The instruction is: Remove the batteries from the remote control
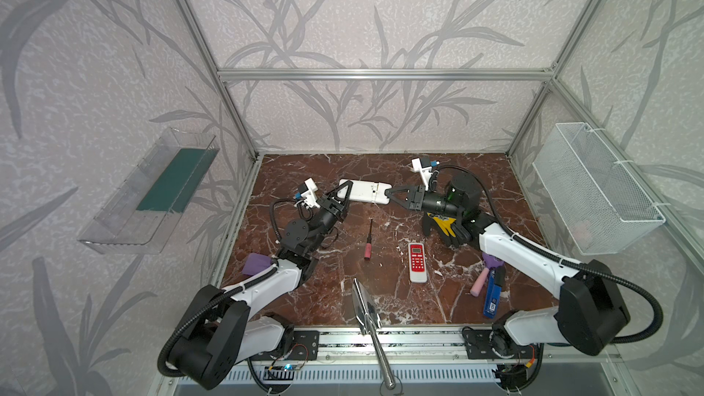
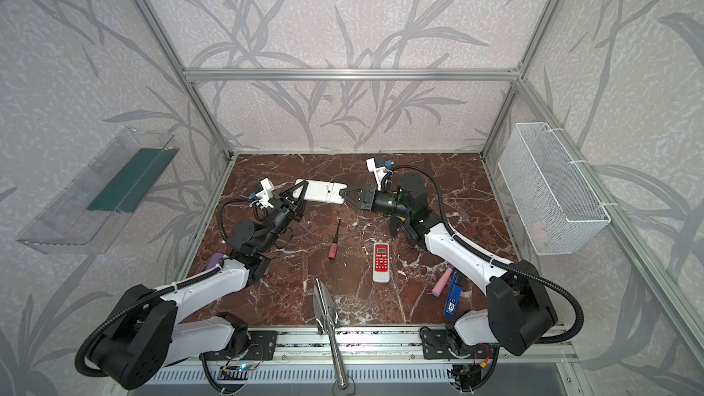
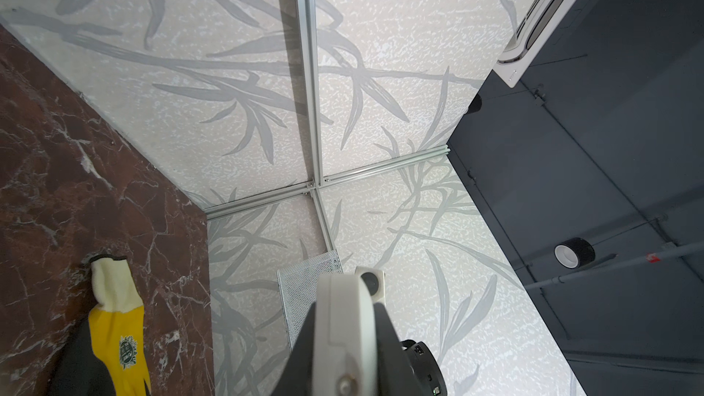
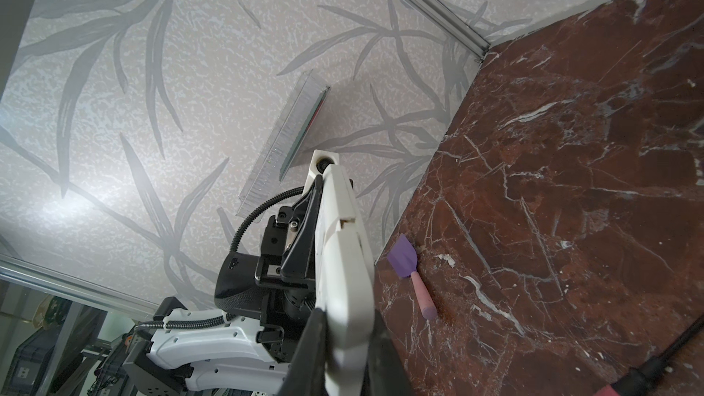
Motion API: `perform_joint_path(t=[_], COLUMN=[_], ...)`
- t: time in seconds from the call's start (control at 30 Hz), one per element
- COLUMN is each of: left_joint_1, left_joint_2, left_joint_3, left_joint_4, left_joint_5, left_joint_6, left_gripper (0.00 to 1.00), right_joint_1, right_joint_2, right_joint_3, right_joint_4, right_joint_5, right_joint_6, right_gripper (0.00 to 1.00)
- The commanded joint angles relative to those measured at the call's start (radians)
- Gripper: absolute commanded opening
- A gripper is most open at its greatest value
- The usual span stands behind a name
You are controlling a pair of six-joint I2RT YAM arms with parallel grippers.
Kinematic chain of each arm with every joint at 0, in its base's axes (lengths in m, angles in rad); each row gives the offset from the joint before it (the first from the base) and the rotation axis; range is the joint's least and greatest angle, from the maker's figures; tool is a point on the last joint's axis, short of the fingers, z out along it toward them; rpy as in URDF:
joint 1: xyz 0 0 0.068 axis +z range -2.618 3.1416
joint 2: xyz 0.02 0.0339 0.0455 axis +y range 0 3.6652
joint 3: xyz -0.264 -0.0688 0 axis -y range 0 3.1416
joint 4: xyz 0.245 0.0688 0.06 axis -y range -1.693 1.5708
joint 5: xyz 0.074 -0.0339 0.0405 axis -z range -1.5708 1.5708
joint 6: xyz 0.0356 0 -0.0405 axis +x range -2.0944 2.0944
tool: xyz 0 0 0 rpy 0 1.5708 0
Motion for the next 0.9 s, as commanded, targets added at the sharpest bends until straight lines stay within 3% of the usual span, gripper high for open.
perform_joint_path(t=[0.0, 0.17, 0.5, 0.73, 0.87], left_joint_1=[0.013, 0.026, 0.039, 0.048, 0.055], left_joint_2=[-0.086, -0.131, -0.087, -0.083, -0.102], left_joint_3=[0.033, 0.033, 0.032, 0.009, 0.017], left_joint_4=[-0.105, -0.148, -0.079, -0.125, -0.283], left_joint_5=[-0.042, -0.047, -0.024, -0.023, -0.002], left_joint_6=[0.021, 0.046, 0.012, 0.033, 0.112], left_gripper=[0.0, 0.0, 0.0, 0.0, 0.0], right_joint_1=[-0.025, -0.029, -0.031, -0.032, -0.032], right_joint_2=[-0.051, -0.058, -0.017, -0.031, -0.031], right_joint_3=[0.038, 0.031, 0.029, 0.055, 0.057], right_joint_4=[-0.173, -0.182, -0.114, -0.345, -0.455], right_joint_5=[0.087, 0.086, 0.051, 0.154, 0.235], right_joint_6=[-0.161, -0.168, -0.125, -0.292, -0.412], right_gripper=[0.15, 0.15, 0.14, 0.15, 0.16])
